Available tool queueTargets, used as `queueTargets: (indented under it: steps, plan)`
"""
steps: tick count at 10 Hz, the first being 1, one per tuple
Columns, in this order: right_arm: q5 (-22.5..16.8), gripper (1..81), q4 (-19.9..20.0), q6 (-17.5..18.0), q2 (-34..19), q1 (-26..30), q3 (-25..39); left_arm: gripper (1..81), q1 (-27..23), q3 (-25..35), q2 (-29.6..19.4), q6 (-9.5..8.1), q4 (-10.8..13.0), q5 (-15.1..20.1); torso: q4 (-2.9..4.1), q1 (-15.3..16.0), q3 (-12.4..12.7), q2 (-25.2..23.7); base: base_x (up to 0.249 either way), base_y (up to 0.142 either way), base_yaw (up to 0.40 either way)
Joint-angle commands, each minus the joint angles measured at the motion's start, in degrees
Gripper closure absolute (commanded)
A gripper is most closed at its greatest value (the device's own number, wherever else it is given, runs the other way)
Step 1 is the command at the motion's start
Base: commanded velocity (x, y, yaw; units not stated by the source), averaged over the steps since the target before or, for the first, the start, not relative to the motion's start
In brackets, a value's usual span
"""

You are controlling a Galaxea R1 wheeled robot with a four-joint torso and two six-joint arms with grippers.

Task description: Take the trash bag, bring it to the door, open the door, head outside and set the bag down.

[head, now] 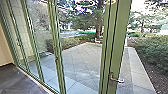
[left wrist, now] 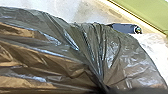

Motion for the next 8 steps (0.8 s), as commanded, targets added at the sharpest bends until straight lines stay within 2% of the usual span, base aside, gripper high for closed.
queueTargets:
  steps: [1, 4, 8]
  plan:
    - [-9.3, 1.0, 4.2, 0.8, -6.9, 11.5, 5.0, 81.1, -3.4, 0.3, -0.3, 0.34, -0.3, 3.1, 0.0, 0.1, 0.0, 0.0, 0.0, 0.0, 0.0]
    - [-17.9, 1.0, 6.7, 1.0, -8.8, 21.7, 7.2, 81.1, -3.4, 0.3, -0.2, 0.34, -0.3, 3.1, 0.0, 0.1, 0.0, 0.0, 0.0, 0.0, 0.0]
    - [-24.5, 1.0, 6.8, 5.9, -9.0, 30.4, 7.7, 81.1, -3.4, 0.3, -0.1, 0.34, -0.4, 3.1, 0.0, 0.1, 0.0, 0.0, 0.0, 0.0, 0.0]
